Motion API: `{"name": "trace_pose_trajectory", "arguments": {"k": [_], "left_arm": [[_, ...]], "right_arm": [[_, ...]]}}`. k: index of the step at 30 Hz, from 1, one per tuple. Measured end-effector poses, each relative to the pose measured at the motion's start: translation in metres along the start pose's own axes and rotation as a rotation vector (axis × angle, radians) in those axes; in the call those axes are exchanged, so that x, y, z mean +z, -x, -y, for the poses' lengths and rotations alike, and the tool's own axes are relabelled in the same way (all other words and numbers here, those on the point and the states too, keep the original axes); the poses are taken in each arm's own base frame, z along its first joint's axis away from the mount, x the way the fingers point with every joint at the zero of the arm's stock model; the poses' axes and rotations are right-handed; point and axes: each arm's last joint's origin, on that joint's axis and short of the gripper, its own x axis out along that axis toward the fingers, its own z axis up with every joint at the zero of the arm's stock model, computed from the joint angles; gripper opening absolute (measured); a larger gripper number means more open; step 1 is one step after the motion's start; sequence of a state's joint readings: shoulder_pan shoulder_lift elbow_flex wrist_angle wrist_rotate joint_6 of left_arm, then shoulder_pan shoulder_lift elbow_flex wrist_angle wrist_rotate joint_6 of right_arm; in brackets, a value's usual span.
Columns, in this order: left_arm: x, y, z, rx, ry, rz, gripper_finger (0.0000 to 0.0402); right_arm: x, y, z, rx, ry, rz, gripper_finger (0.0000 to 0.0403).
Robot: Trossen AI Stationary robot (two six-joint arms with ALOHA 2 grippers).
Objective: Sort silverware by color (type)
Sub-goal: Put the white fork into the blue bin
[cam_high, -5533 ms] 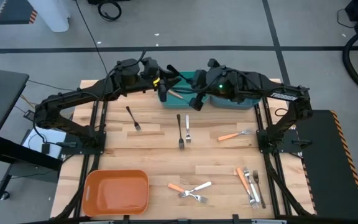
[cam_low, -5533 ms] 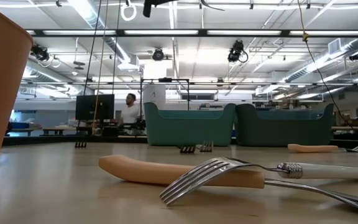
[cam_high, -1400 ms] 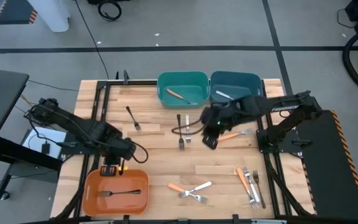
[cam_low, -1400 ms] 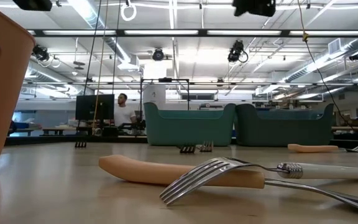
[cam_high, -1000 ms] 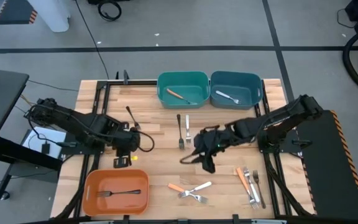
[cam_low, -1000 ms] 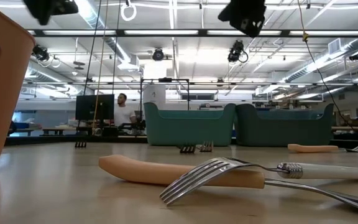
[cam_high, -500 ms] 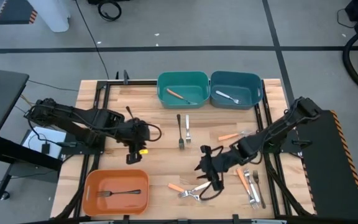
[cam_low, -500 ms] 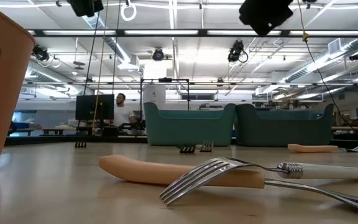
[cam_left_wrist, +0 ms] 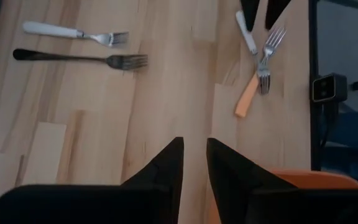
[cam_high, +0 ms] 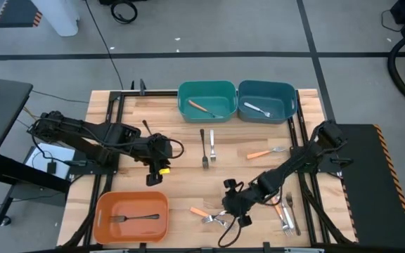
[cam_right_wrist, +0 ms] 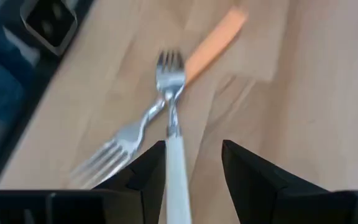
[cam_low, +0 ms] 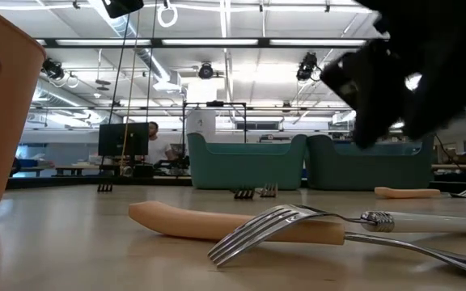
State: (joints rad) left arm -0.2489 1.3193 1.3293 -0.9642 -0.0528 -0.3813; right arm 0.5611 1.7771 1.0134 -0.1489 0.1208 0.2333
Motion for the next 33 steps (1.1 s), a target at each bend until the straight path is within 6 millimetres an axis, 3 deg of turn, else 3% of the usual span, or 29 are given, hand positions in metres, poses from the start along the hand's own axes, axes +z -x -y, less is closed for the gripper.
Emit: {"name": "trace_pose_trajectory", "arguments": {"k": [12,19,23,28,33], "left_arm": [[0.002,0.0,0.001,-0.007,-0.001,0.018,0.008],[0.002,0.0,0.001,-0.007,-0.014,0.018,0.008],[0.002,0.0,0.001,-0.007,-0.026,0.018,0.008],[0.002,0.0,0.001,-0.007,-0.026,0.017,0.008],[0.002,0.0,0.001,-0.008,-0.019,0.021,0.008]], "right_arm": [[-0.019,-0.036,-0.003,0.04,-0.008,-0.086,0.0163],[-0.023,-0.041,-0.002,-0.051,-0.056,-0.106,0.0159],[-0.027,-0.039,0.002,-0.089,-0.135,-0.161,0.0129],[-0.028,-0.037,0.002,-0.047,-0.194,-0.199,0.0056],[-0.018,-0.033,0.0,-0.003,-0.181,-0.205,0.0055]]}}
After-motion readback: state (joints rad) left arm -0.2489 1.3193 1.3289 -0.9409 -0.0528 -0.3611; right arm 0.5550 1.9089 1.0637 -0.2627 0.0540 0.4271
